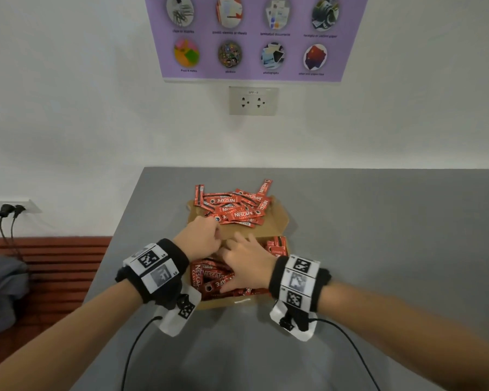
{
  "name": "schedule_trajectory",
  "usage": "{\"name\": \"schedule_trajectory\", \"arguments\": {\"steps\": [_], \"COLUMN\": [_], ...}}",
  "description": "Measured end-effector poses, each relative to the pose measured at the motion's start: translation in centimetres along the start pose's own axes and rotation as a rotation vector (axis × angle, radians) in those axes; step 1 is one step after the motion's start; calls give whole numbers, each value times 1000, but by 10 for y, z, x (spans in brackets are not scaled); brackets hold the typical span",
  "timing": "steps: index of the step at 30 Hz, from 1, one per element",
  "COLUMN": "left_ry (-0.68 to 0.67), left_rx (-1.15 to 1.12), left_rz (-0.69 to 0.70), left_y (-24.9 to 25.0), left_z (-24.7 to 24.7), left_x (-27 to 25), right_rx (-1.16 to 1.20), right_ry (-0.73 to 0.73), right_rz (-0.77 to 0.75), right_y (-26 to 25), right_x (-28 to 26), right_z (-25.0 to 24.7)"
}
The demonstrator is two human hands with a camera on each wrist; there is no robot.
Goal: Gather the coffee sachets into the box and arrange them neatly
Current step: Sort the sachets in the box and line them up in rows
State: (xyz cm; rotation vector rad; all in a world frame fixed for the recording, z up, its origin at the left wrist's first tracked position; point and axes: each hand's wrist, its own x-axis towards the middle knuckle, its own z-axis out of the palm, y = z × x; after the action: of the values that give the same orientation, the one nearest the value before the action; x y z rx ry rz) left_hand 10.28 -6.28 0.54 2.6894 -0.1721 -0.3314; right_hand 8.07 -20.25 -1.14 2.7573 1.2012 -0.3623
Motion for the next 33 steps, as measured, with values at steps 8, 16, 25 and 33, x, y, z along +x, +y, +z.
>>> {"name": "schedule_trajectory", "arguments": {"steps": [8,16,25,33], "left_ry": [268,294,336,602], "left_rx": [-288,-304,-351,-425], "left_rz": [-38,-13,-7,115], "left_y": [3,3,2,8], "left_z": [-6,-8,-13,-43], "left_x": [3,-2,-6,-15], "right_rx": [-112,-22,-9,292], "right_ry": [-66,-79,-60,160], "right_rz": [-23,-59,-110,-91], "right_y": [-19,-22,-23,1], "right_x": [29,33,33,20], "right_z": [12,19,9,-16]}}
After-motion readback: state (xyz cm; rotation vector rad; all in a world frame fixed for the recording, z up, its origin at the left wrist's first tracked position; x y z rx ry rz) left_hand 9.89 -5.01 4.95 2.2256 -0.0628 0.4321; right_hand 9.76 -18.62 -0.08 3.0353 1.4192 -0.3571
